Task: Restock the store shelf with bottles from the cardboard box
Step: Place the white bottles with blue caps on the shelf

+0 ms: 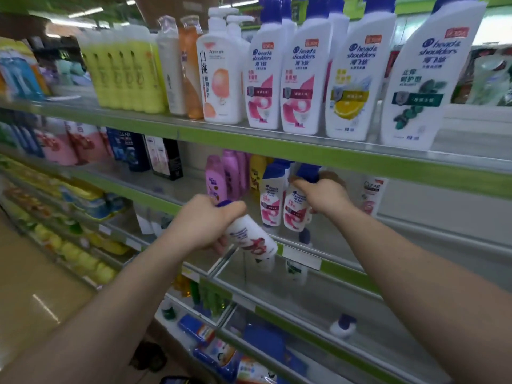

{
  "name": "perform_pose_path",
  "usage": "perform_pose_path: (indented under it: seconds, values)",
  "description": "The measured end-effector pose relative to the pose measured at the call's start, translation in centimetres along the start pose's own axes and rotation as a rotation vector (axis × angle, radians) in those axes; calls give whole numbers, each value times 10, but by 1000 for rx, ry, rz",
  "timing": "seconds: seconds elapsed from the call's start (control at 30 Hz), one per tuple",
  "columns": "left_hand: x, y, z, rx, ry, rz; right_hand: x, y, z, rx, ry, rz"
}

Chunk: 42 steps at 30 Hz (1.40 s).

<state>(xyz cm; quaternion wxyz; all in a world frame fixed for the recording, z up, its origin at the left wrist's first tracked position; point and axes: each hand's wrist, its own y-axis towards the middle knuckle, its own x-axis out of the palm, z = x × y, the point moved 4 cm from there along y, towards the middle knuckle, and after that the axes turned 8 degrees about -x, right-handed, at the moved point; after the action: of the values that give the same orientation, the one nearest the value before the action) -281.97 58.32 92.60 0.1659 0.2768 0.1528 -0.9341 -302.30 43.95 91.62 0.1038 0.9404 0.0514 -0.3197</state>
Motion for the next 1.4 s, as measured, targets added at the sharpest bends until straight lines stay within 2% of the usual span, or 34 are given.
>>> perform_pose_path:
  seconds: [0.13, 0.33, 0.53, 0.7, 0.77, 0.87, 0.9, 0.97, 1.03, 1.1, 1.27, 1.33, 1.4]
  values:
    - [-1, 26, 30, 29, 136, -75, 12, 21, 2, 82, -56, -78]
    - [8, 53, 50, 57, 244, -161, 15, 30, 8, 213, 0, -195]
    - [17, 63, 62, 97, 299, -187, 8, 26, 3, 214, -65, -146]
    - [24, 64, 71, 135, 322, -188, 12, 18, 1, 239, -35, -257]
    - [26, 62, 75, 147, 325, -197, 7, 13, 3, 219, -56, -179]
    - [31, 58, 80, 168, 335, -215, -10, -10, 12, 109, 34, 74]
    - [34, 58, 82, 173, 336, -222, -12, -21, 15, 56, 87, 87]
    - [42, 56, 86, 184, 337, -241, -9, -47, 20, -21, 158, -58]
    - [54, 54, 91, 193, 332, -261, -4, -64, 26, -79, 75, -163]
    - [68, 51, 97, 210, 330, -281, -4, -69, 36, -120, -61, -69]
    - [103, 49, 111, 257, 325, -328, -12, -71, 58, -96, -150, 154]
    - [111, 51, 114, 274, 314, -307, -13, -67, 67, -86, -175, 178]
    - [114, 55, 115, 307, 281, -263, -15, -58, 76, -66, -93, 176]
